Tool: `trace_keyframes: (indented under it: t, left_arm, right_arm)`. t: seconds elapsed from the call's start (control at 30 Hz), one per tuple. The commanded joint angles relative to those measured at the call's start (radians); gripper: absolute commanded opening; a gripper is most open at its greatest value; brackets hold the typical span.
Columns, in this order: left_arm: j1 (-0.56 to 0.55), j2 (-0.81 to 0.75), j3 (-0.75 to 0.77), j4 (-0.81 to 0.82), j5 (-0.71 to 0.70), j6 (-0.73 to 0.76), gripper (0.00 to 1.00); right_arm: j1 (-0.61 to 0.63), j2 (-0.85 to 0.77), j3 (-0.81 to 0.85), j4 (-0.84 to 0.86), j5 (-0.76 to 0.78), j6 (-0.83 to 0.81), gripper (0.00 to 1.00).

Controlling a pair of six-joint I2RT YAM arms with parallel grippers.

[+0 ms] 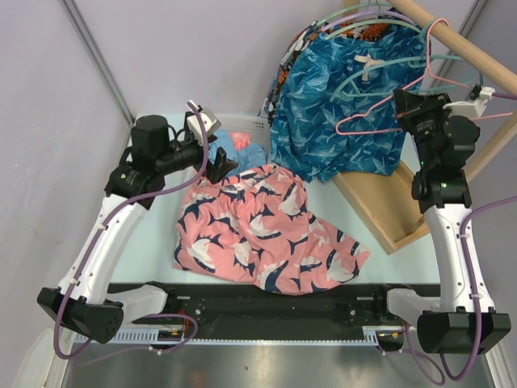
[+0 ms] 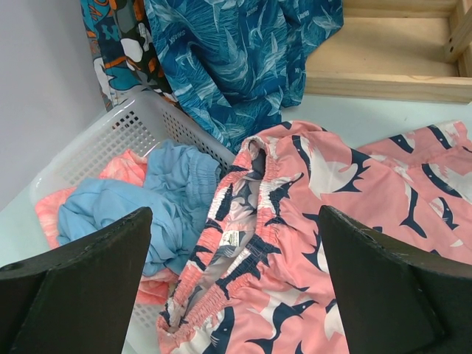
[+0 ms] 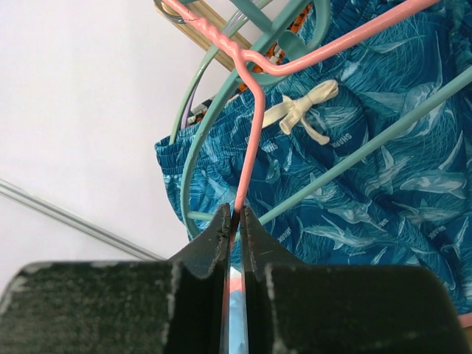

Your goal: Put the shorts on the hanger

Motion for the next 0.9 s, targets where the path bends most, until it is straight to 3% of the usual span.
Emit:
trace_keyframes:
  t: [0.0,0.63,0.87]
  left_arm:
    - [-0.006,0.005,0.05,0.005,0.026,0.011,0.98]
    - [-0.005,0.035,0.075,-0.024,0.021,0.033,0.98]
    - [-0.006,0.045,0.087,-0.032,0.02,0.033,0.99]
  right_arm:
    - [-0.004,-0.018,-0.008,0.093,-0.033,-0.017,0.0]
    - [0.01,0.054,-0.056,0.381,-0.062,-0.043,0.0]
    - [0.037,0.055,-0.055,0.408,-0.085,-0.049,0.0]
